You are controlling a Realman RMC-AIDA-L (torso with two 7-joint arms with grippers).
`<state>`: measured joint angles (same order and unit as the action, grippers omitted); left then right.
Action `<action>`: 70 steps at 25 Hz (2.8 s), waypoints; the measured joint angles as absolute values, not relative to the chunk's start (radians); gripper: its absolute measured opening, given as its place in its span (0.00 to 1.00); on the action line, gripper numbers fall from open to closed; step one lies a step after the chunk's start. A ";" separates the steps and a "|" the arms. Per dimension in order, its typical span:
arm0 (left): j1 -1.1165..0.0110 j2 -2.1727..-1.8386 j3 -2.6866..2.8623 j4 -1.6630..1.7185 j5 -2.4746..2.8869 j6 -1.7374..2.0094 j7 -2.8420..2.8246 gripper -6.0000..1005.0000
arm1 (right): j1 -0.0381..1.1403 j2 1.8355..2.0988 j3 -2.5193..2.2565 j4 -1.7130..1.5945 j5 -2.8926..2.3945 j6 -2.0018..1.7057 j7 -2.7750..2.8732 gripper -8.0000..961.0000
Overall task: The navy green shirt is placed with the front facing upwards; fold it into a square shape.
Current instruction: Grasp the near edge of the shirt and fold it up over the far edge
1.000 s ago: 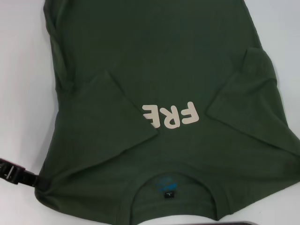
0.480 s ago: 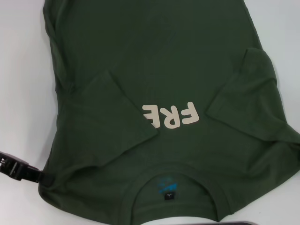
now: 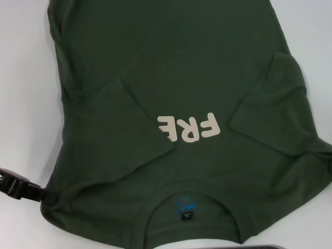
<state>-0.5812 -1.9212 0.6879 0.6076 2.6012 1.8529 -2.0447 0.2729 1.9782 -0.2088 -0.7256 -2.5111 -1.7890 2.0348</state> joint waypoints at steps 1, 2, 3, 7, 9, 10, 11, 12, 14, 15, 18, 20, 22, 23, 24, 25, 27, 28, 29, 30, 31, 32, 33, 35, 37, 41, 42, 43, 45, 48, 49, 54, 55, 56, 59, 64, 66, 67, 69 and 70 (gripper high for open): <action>-0.581 -1.921 0.685 0.609 2.602 1.856 -2.045 0.09 | 0.273 1.979 -0.209 -0.725 -2.511 -1.791 2.033 0.05; -0.581 -1.920 0.685 0.610 2.603 1.858 -2.045 0.09 | 0.274 1.981 -0.209 -0.725 -2.511 -1.793 2.029 0.05; -0.581 -1.920 0.684 0.612 2.604 1.860 -2.044 0.09 | 0.274 1.983 -0.209 -0.725 -2.511 -1.794 2.025 0.05; -0.581 -1.920 0.684 0.612 2.605 1.862 -2.040 0.09 | 0.266 1.992 -0.208 -0.724 -2.510 -1.800 2.017 0.04; -0.581 -1.919 0.684 0.613 2.606 1.863 -2.035 0.09 | 0.258 1.995 -0.201 -0.723 -2.509 -1.804 2.012 0.04; -0.581 -1.918 0.684 0.613 2.606 1.863 -2.033 0.09 | 0.253 1.995 -0.194 -0.723 -2.509 -1.808 2.009 0.04; -0.581 -1.917 0.684 0.613 2.606 1.863 -2.032 0.09 | 0.248 1.996 -0.187 -0.723 -2.509 -1.812 2.005 0.04; -0.580 -1.917 0.684 0.613 2.607 1.863 -2.031 0.09 | 0.243 1.996 -0.179 -0.723 -2.509 -1.817 2.002 0.04; -0.578 -1.916 0.684 0.613 2.609 1.864 -2.029 0.09 | 0.229 1.996 -0.164 -0.724 -2.509 -1.823 1.996 0.04; -0.577 -1.916 0.684 0.613 2.610 1.864 -2.028 0.09 | 0.222 1.996 -0.157 -0.725 -2.510 -1.824 1.995 0.04; -0.572 -1.915 0.684 0.613 2.613 1.865 -2.024 0.09 | 0.205 1.992 -0.132 -0.727 -2.509 -1.825 1.989 0.05; -0.569 -1.914 0.684 0.613 2.613 1.865 -2.021 0.09 | 0.195 1.989 -0.120 -0.726 -2.509 -1.826 1.985 0.05; -0.568 -1.914 0.684 0.612 2.613 1.865 -2.018 0.09 | 0.192 1.987 -0.117 -0.725 -2.509 -1.827 1.983 0.05; -0.567 -1.914 0.684 0.610 2.613 1.865 -2.017 0.09 | 0.191 1.986 -0.117 -0.725 -2.510 -1.828 1.983 0.05; -0.567 -1.914 0.684 0.609 2.613 1.865 -2.016 0.09 | 0.192 1.986 -0.117 -0.725 -2.510 -1.830 1.983 0.05; -0.567 -1.914 0.684 0.608 2.613 1.864 -2.015 0.09 | 0.194 1.986 -0.117 -0.725 -2.510 -1.833 1.982 0.05; -0.568 -1.915 0.684 0.606 2.613 1.864 -2.014 0.09 | 0.201 1.986 -0.119 -0.725 -2.510 -1.836 1.982 0.04; -0.570 -1.916 0.684 0.606 2.611 1.864 -2.011 0.09 | 0.206 1.986 -0.120 -0.726 -2.510 -1.838 1.982 0.04; -0.572 -1.917 0.684 0.606 2.607 1.865 -2.008 0.09 | 0.211 1.986 -0.119 -0.727 -2.510 -1.838 1.982 0.04; -0.574 -1.917 0.683 0.606 2.602 1.865 -2.004 0.09 | 0.218 1.986 -0.119 -0.728 -2.510 -1.839 1.981 0.04; -0.577 -1.919 0.681 0.606 2.596 1.866 -1.998 0.09 | 0.225 1.985 -0.118 -0.730 -2.510 -1.840 1.981 0.04; -0.577 -1.919 0.681 0.606 2.596 1.866 -1.998 0.09 | 0.232 1.984 -0.117 -0.730 -2.510 -1.842 1.981 0.04; -0.580 -1.921 0.680 0.606 2.591 1.866 -1.993 0.09 | 0.242 1.983 -0.117 -0.731 -2.510 -1.843 1.980 0.04; -0.599 -1.929 0.675 0.604 2.573 1.866 -1.979 0.09 | 0.261 1.982 -0.121 -0.732 -2.509 -1.845 1.980 0.04; -0.611 -1.931 0.669 0.602 2.559 1.866 -1.975 0.09 | 0.282 1.981 -0.124 -0.733 -2.509 -1.847 1.980 0.04; -0.635 -1.933 0.641 0.601 2.512 1.865 -1.964 0.09 | 0.317 1.974 -0.125 -0.734 -2.510 -1.848 1.982 0.04; -0.642 -1.933 0.631 0.601 2.500 1.861 -1.960 0.09 | 0.328 1.972 -0.126 -0.733 -2.510 -1.848 1.984 0.04; -0.647 -1.933 0.627 0.601 2.494 1.857 -1.960 0.09 | 0.340 1.970 -0.126 -0.732 -2.510 -1.848 1.986 0.04; -0.667 -1.936 0.617 0.599 2.472 1.841 -1.960 0.09 | 0.366 1.965 -0.128 -0.731 -2.514 -1.846 1.993 0.05; -0.691 -1.945 0.605 0.593 2.446 1.812 -1.965 0.09 | 0.408 1.962 -0.136 -0.728 -2.518 -1.836 2.002 0.05; -0.699 -1.949 0.603 0.592 2.442 1.803 -1.967 0.09 | 0.422 1.962 -0.140 -0.727 -2.519 -1.827 2.007 0.05; -0.752 -1.972 0.590 0.590 2.434 1.755 -1.985 0.09 | 0.496 1.962 -0.199 -0.726 -2.516 -1.761 2.047 0.05; -0.766 -1.974 0.585 0.590 2.430 1.744 -1.996 0.09 | 0.508 1.962 -0.211 -0.726 -2.515 -1.750 2.054 0.05; -0.774 -1.975 0.582 0.590 2.427 1.737 -2.004 0.09 | 0.523 1.963 -0.222 -0.726 -2.515 -1.737 2.061 0.05; -0.801 -1.971 0.576 0.592 2.404 1.720 -2.022 0.09 | 0.565 1.964 -0.249 -0.725 -2.514 -1.699 2.080 0.04; -0.843 -1.965 0.568 0.597 2.364 1.681 -2.055 0.09 | 0.624 1.964 -0.298 -0.725 -2.513 -1.639 2.111 0.04; -0.855 -1.965 0.566 0.598 2.351 1.656 -2.063 0.09 | 0.640 1.966 -0.313 -0.725 -2.513 -1.620 2.120 0.04; -0.859 -1.964 0.565 0.598 2.343 1.645 -2.065 0.09 | 0.649 1.967 -0.319 -0.725 -2.513 -1.608 2.125 0.04; -0.866 -1.960 0.564 0.598 2.323 1.622 -2.066 0.09 | 0.665 1.969 -0.324 -0.726 -2.513 -1.591 2.131 0.04; -0.869 -1.958 0.564 0.597 2.313 1.609 -2.067 0.09 | 0.673 1.969 -0.324 -0.726 -2.513 -1.583 2.133 0.04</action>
<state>-0.8693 -1.9581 0.5637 0.5969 2.3130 1.6090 -2.0666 0.6726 1.9686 -0.3237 -0.7255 -2.5126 -1.5826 2.1329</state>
